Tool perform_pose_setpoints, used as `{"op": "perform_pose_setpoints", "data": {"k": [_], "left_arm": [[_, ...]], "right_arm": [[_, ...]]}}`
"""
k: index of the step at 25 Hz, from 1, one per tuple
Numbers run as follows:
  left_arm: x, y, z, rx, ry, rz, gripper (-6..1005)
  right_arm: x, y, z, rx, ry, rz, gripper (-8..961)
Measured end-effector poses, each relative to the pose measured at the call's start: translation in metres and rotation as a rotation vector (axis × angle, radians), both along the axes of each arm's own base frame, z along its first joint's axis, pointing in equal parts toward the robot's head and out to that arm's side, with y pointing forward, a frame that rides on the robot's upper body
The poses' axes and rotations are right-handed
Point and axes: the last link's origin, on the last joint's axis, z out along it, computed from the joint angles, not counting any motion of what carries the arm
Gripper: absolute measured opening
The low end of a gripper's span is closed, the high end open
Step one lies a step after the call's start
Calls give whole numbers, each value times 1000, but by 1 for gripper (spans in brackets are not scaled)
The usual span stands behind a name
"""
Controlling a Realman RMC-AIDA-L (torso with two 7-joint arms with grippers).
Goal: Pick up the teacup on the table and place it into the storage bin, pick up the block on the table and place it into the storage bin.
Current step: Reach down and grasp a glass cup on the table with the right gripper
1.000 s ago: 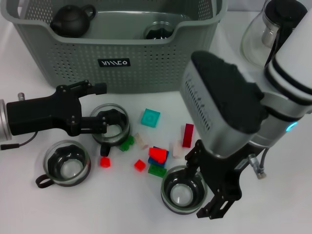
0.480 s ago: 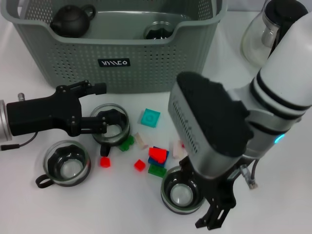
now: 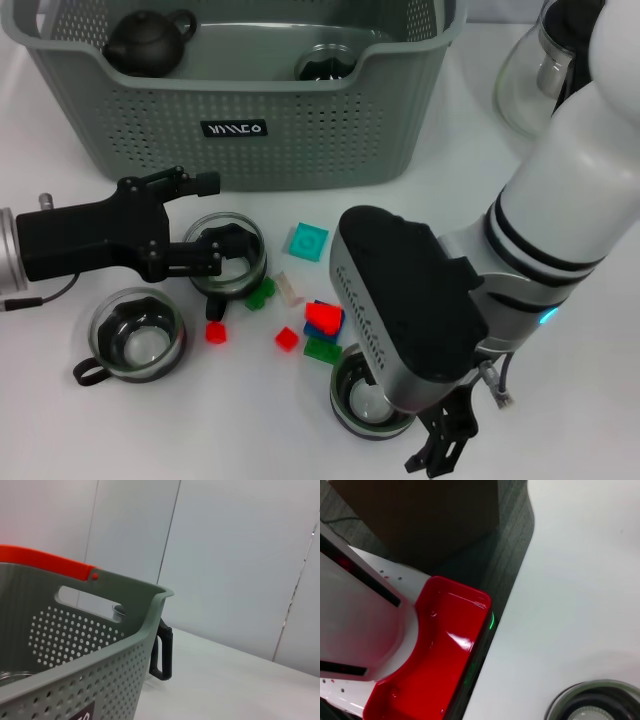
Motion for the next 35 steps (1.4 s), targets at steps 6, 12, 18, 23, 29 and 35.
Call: {"op": "perform_pose_setpoints", "data": {"k": [6,12,18,23,29,35], "left_arm": [[-1,-2,-1,5,1,-1,932],[-2,-2,-1,11,4,3,932],[-3,-2,-2,13,5,8,932],[-4,-2,-3,16,6,6,932],[-4,-2,-3,16,6,6,932],[-4,-3,-3,16,6,7,932]], "right_arm": [[3,0,-7,13,-3,21,941],[5,-5,-15,4,-10,52,940],[8,-5,-18,17,-27,67,939],[9,-5,-20,21,-33,75,939],[12,-4,-21,26,-44,73,924],[12,-4,-22,24,-44,68,841]]}}
